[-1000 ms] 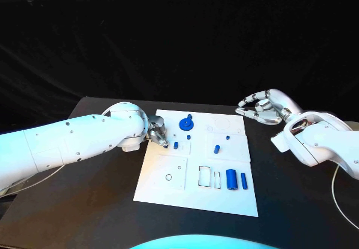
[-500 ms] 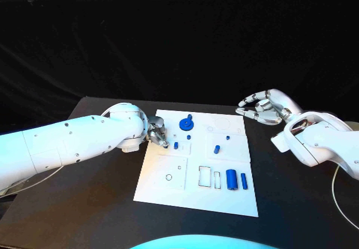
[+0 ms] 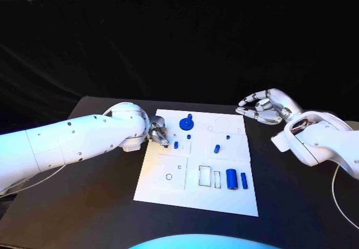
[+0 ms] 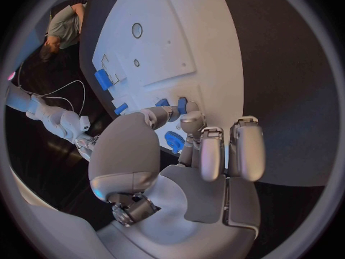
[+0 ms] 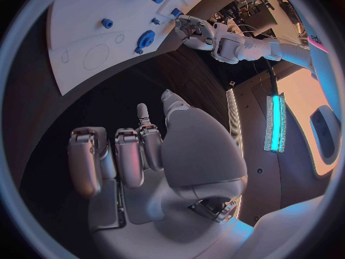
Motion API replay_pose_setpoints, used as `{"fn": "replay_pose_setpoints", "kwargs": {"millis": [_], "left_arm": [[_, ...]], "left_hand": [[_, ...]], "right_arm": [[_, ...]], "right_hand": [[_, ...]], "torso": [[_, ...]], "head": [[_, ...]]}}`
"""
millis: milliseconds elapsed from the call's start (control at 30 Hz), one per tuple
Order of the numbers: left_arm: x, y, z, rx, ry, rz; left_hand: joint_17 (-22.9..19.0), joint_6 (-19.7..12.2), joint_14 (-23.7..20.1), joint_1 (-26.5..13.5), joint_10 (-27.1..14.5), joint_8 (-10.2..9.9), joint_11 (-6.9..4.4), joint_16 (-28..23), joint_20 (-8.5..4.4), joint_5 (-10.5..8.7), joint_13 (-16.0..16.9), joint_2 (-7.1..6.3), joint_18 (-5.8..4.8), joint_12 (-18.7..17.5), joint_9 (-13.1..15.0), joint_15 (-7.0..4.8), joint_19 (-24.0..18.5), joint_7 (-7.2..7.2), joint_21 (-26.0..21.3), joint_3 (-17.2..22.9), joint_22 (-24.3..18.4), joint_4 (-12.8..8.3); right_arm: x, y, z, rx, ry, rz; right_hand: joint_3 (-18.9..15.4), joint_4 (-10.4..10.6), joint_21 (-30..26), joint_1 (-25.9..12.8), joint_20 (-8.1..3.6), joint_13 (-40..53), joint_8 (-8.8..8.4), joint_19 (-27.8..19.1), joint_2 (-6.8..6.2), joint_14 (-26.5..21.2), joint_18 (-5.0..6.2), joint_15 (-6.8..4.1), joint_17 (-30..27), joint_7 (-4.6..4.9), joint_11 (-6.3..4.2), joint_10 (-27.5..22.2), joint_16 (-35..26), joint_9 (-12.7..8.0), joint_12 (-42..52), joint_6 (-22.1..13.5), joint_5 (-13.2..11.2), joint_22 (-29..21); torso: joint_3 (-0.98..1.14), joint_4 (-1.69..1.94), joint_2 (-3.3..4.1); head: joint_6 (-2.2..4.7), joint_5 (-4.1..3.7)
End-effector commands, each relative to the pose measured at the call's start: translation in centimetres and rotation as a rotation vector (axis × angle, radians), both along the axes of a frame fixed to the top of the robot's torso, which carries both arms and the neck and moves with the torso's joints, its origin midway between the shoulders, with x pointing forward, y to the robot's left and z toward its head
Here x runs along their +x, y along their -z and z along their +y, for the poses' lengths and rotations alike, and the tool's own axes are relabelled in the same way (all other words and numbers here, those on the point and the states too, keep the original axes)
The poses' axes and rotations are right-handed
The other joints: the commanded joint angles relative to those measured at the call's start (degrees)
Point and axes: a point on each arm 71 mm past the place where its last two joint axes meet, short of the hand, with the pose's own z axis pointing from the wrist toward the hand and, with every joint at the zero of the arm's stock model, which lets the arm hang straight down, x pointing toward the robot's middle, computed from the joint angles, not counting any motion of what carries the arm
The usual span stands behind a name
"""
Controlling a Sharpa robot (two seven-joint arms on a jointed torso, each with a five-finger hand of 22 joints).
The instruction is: Assemble the parts on the task board
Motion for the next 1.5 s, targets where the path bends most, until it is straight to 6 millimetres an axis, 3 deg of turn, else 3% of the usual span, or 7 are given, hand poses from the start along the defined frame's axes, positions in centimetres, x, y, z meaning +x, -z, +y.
{"fn": "replay_pose_setpoints", "kwargs": {"millis": [33, 567, 1300, 1400, 1500], "left_arm": [[-0.26, 0.53, -0.23, 0.012, 0.014, 0.045], [0.08, 0.71, -0.28, 0.012, 0.005, 0.056], [0.28, 0.61, 0.38, 0.007, -0.013, 0.048], [0.30, 0.40, 0.52, -0.009, -0.024, 0.037], [0.34, 0.16, 0.67, -0.024, -0.034, 0.022]], "left_hand": [[14.46, 0.55, 5.96, -1.36, 0.51, 0.21, -0.06, 0.43, -0.18, -0.13, 0.24, -0.07, -0.59, 0.47, 0.11, -0.49, 0.13, -0.91, 0.21, 2.13, 0.02, -2.31], [14.49, 1.70, 5.97, -5.16, 0.43, -0.17, -0.26, 0.45, -0.44, -0.29, 0.22, 0.17, -0.52, 0.56, -0.11, -0.70, 0.06, -1.16, -0.18, -5.15, -0.37, 1.94], [14.36, 2.08, 5.93, -6.73, 0.29, -0.68, -0.15, 0.37, -0.45, -0.19, 0.21, -0.26, -0.48, 0.64, -0.28, -0.64, 0.07, -1.04, -0.42, -12.53, -0.53, 6.47], [14.14, 1.75, 5.87, -7.46, -0.05, -0.96, 0.02, 0.23, -0.39, -0.46, -0.23, -1.03, -0.47, 0.32, -0.31, -0.52, 0.07, -0.83, -0.51, -15.43, -0.60, 7.51], [13.91, 1.52, 5.80, -7.94, -0.37, -1.15, 0.10, 0.08, -0.34, -0.74, -0.62, -0.95, -0.45, 0.03, -0.34, -0.46, 0.05, -0.76, -0.60, -17.05, -0.70, 7.66]], "right_arm": [[-0.07, 0.01, 0.13, -0.003, -0.016, -0.001], [-0.10, 0.01, 0.09, -0.003, -0.016, 0.000], [-0.11, -0.01, -0.01, -0.002, -0.013, -0.003], [-0.10, -0.01, -0.04, -0.002, -0.012, -0.004], [-0.09, -0.01, -0.07, -0.002, -0.010, -0.005]], "right_hand": [[-0.23, 0.01, -0.19, -0.63, -0.39, 6.82, 0.21, 3.09, -0.02, 4.15, 0.84, -0.44, 6.78, -0.30, -0.31, 0.09, -0.28, 0.00, -0.10, -0.16, 0.20, 12.03], [-0.30, 0.05, -0.19, -0.77, -0.40, 6.79, 0.23, 3.10, -0.04, 4.15, 0.84, -0.44, 6.81, -0.29, -0.31, 0.05, -0.28, -0.01, -0.14, -0.19, 0.20, 12.03], [-0.91, 0.18, -0.44, -2.10, -0.42, 6.67, 0.36, 2.97, -0.05, 4.11, 0.90, -0.44, 6.60, -0.29, -0.30, -0.05, -0.37, -0.04, -0.27, -0.40, 0.32, 11.88], [-1.12, 0.19, -0.49, -2.50, -0.42, 6.61, 0.40, 2.95, -0.05, 4.12, 0.91, -0.44, 6.63, -0.29, -0.29, -0.10, -0.38, -0.05, -0.33, -0.48, 0.36, 11.86], [-1.56, 0.19, -0.56, -3.35, -0.43, 6.56, 0.46, 2.93, -0.02, 4.14, 0.92, -0.44, 6.69, -0.28, -0.28, -0.16, -0.37, -0.06, -0.40, -0.67, 0.38, 11.83]], "torso": [[0.01, -0.04, -0.01], [-0.01, 0.00, 0.05], [-0.05, -0.02, 0.04], [-0.03, -0.02, 0.02], [-0.07, 0.00, 0.01]], "head": [[-0.05, -0.07], [-0.02, -0.27], [0.01, -0.36], [0.06, -0.52], [0.13, -0.52]]}}
